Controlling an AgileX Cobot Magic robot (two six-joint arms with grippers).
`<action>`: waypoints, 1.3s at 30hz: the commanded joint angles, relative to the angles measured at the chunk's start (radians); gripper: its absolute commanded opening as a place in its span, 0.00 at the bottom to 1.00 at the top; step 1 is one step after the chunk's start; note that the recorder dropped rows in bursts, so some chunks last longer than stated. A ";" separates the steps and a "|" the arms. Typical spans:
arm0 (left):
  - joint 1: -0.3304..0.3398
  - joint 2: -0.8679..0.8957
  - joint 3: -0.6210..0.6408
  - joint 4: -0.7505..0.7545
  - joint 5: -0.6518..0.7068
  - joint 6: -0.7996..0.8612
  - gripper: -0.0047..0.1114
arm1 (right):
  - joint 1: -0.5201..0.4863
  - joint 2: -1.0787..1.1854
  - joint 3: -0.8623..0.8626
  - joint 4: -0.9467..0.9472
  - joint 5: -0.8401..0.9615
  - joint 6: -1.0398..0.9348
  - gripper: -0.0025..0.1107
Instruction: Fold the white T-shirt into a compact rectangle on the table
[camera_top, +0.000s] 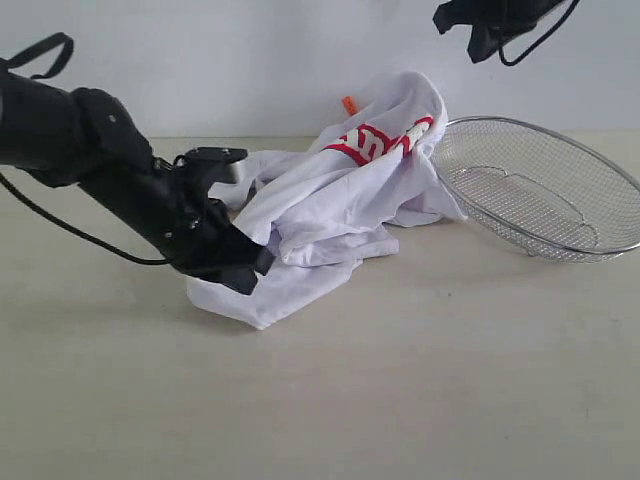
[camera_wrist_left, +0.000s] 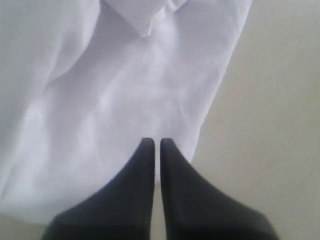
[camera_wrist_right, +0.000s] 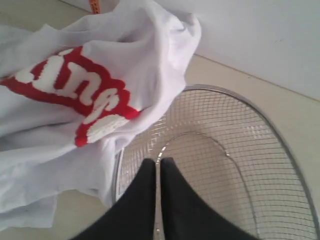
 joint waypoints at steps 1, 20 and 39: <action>-0.015 0.060 -0.044 -0.029 -0.031 0.006 0.08 | -0.005 -0.011 0.000 0.163 0.006 0.007 0.02; -0.013 0.167 -0.038 0.083 0.207 -0.058 0.08 | 0.122 -0.107 0.625 0.384 0.006 -0.132 0.02; -0.013 -0.156 0.340 0.198 0.099 -0.105 0.08 | 0.275 -0.144 0.710 0.404 0.006 -0.166 0.02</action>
